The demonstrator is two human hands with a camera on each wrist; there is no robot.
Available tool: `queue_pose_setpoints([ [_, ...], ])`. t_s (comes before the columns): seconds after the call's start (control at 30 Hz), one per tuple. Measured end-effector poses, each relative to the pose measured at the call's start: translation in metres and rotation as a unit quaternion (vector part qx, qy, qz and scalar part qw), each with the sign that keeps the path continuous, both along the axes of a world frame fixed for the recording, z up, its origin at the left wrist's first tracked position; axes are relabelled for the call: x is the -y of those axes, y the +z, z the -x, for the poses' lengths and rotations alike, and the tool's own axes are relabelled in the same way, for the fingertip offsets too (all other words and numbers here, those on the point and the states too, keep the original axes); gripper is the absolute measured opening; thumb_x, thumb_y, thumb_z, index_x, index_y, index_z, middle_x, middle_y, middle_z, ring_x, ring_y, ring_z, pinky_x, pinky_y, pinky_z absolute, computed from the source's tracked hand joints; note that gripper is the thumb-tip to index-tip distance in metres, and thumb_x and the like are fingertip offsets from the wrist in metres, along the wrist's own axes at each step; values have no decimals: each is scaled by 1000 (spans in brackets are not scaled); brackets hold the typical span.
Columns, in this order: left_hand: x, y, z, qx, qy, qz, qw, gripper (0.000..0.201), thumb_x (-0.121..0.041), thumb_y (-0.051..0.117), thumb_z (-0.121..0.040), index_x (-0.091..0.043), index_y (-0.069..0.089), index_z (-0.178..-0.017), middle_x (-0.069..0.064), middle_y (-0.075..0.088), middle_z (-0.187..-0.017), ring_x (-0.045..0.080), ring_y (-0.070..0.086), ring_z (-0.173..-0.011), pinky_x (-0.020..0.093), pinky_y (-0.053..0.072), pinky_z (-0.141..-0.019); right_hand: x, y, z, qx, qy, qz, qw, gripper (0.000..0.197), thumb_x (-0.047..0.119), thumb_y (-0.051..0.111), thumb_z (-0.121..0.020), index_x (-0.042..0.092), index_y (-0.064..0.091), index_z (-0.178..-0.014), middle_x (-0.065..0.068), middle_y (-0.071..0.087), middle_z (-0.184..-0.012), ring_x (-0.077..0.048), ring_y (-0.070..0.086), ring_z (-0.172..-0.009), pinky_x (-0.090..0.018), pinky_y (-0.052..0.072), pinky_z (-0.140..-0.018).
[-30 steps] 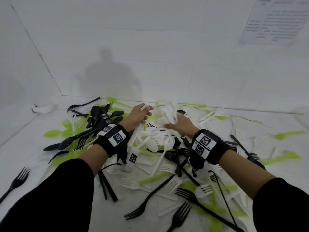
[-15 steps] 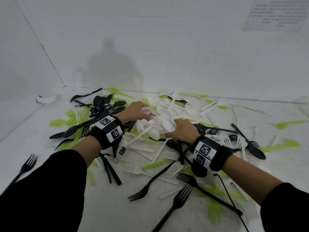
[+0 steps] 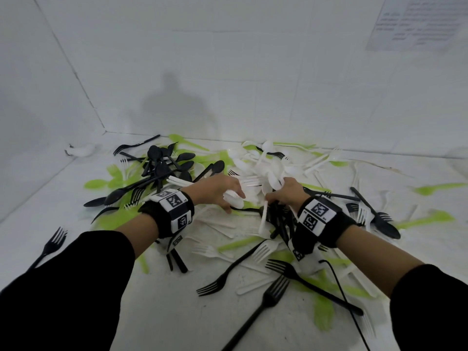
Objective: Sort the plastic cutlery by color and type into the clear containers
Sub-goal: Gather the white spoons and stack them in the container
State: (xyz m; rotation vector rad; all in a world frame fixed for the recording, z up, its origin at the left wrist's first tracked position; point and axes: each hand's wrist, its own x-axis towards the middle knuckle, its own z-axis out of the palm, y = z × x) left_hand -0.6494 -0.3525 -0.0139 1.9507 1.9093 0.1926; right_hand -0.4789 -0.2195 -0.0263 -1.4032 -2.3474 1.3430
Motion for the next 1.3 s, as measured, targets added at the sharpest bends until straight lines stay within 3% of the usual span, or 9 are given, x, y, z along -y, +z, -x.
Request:
queue_pose_setpoints([
  [0.13,3,-1,-2,-76,-1,16,997,49,-27,73,-79,-17,59,-125,0,49,-127,12,52,-99,16,26,-66,1,21,-8,-55,-31,114,991,15,8,69,-76,4,55,-72,-7,54,-63,-10,44,-42,-15,32,-33],
  [0.27,2,-2,0,-62,8,11,998,37,-14,63,-87,-16,59,-124,5,55,-124,21,55,-111,22,37,-83,0,44,-16,-129,-48,287,948,23,11,53,-89,7,45,-68,4,42,-37,-3,26,-25,-11,20,-26],
  [0.37,1,-4,-2,-104,11,11,994,41,-12,61,-85,-18,58,-125,6,54,-119,23,55,-103,28,42,-80,5,60,-25,-207,-42,357,910,24,14,45,-94,8,43,-71,5,38,-33,-3,24,-24,-11,19,-25],
  [0.53,-4,0,-7,-52,74,-109,990,35,-15,63,-81,-20,64,-116,2,58,-112,20,57,-96,26,41,-73,5,64,-33,-308,-57,239,919,9,5,56,-88,6,55,-80,-1,42,-60,-2,29,-30,-12,22,-28],
  [0.7,-15,22,-17,11,220,-318,922,13,-23,64,-84,-22,71,-96,1,69,-87,19,59,-80,33,45,-71,9,59,-49,-322,-14,102,941,20,3,64,-84,12,53,-70,3,37,-51,-4,29,-34,-16,25,-33],
  [0.83,-25,45,-29,135,255,-412,864,24,-38,60,-87,-16,70,-82,-4,70,-75,9,62,-70,26,44,-68,18,53,-53,-321,14,76,944,15,7,65,-85,12,55,-75,5,38,-49,-5,31,-36,-16,25,-34],
  [0.93,-30,54,-41,268,285,-397,830,24,-29,54,-91,-9,67,-86,0,63,-73,3,58,-63,16,44,-58,24,49,-53,-346,11,93,934,11,10,64,-86,13,57,-79,4,39,-53,-5,31,-38,-16,26,-34],
  [1.07,-36,50,-60,517,314,-290,741,18,-10,40,-99,-12,55,-88,3,54,-81,12,59,-57,22,51,-51,28,45,-52,-364,24,154,918,8,11,63,-87,13,57,-82,5,38,-54,-4,30,-38,-15,24,-34],
  [1.3,-41,30,-90,628,282,-241,685,30,-31,38,-100,-14,49,-78,-1,44,-62,8,42,-51,18,38,-49,27,35,-52,-335,-16,247,909,13,7,56,-91,13,52,-80,12,41,-44,-1,29,-35,-13,22,-31],
])
